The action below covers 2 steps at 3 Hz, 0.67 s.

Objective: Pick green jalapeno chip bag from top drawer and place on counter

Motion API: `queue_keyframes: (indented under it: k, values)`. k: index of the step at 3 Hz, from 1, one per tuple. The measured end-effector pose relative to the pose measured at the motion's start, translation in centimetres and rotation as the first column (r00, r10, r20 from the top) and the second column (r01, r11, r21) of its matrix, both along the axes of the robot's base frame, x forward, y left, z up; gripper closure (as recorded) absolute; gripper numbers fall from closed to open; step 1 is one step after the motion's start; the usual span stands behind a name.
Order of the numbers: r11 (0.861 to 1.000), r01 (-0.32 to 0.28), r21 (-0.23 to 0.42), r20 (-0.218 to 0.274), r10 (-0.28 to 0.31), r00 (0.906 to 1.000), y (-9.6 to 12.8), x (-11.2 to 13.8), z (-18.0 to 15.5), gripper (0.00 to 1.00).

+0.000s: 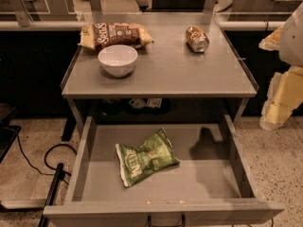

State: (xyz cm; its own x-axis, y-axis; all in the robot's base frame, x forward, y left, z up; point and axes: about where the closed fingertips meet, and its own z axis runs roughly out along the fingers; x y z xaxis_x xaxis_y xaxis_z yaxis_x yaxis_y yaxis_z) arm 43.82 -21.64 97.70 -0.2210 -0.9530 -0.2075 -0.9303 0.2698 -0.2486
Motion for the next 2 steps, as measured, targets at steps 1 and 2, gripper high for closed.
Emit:
queue_keyframes:
  k: [1,2]
  values:
    - [1.000,0.000,0.001,0.002,0.000,1.0000,0.0,0.0,0.0,0.00]
    - [0.998,-0.040,0.040,0.002,0.040,0.9992,2.8,-0.5,-1.5,0.00]
